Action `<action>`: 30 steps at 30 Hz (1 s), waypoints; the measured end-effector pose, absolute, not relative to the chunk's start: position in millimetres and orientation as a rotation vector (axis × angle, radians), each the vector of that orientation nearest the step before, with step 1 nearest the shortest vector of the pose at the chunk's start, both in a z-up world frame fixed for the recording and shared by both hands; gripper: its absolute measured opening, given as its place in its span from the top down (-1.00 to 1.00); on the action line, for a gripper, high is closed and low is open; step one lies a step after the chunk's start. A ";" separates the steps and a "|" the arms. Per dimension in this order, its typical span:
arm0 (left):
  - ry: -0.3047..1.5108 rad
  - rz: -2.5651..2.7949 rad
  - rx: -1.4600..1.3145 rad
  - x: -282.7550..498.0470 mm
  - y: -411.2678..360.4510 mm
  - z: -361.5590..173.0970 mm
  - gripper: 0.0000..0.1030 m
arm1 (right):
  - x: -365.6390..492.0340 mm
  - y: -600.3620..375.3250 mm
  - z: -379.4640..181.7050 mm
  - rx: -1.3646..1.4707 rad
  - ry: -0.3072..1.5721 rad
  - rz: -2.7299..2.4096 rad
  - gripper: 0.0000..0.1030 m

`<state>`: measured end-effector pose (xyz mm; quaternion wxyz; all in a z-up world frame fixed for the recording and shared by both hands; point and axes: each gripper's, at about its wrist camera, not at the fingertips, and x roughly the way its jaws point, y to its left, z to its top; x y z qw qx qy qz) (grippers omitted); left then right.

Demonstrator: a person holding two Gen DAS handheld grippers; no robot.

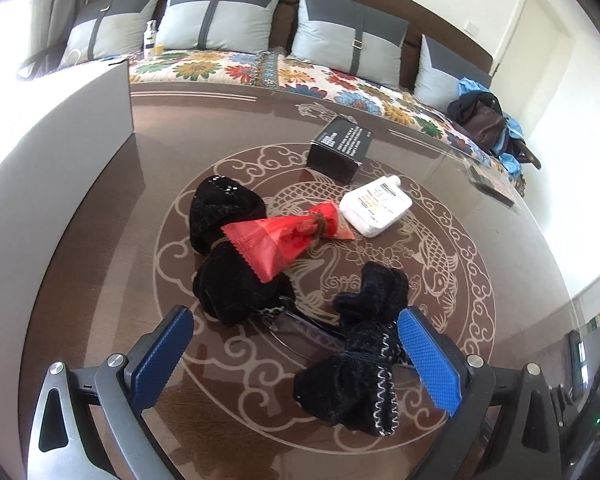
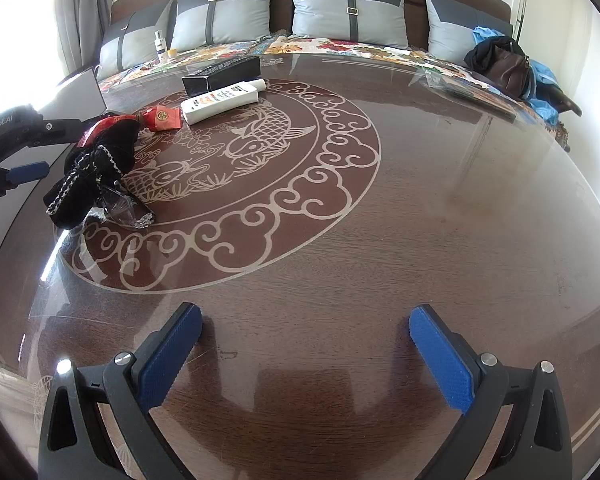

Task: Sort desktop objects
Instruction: 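Lower the left gripper onto the black knitted glove and close it, then lift the black knitted glove with the left gripper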

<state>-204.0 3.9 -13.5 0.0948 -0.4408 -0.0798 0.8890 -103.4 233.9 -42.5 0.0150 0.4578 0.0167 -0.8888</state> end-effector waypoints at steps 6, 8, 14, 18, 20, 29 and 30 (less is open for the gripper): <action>0.000 2.580 -1.380 -211.7 42.7 -21.8 -1.00 | -103.4 233.8 -42.1 1.425 0.052 -2.766 -1.00; 0.034 2.576 -1.405 -216.1 48.1 -27.1 -1.00 | -103.4 233.8 -42.2 1.425 0.052 -2.766 -1.00; 0.016 2.541 -1.394 -210.3 50.2 -27.3 0.24 | -103.5 233.9 -42.6 1.425 0.052 -2.766 -1.00; -0.029 2.601 -1.299 -180.2 35.7 -7.7 0.25 | -103.5 233.9 -42.6 1.425 0.052 -2.766 -1.00; -0.081 2.638 -1.254 -161.0 20.7 3.4 0.25 | -103.5 233.9 -42.8 1.425 0.052 -2.766 -1.00; -0.204 2.742 -1.332 -120.1 -54.6 -12.4 0.25 | -103.5 233.9 -42.7 1.425 0.052 -2.766 -1.00; -0.218 2.744 -1.350 -119.5 -59.9 -18.5 0.25 | -103.4 233.8 -42.2 1.425 0.052 -2.766 -1.00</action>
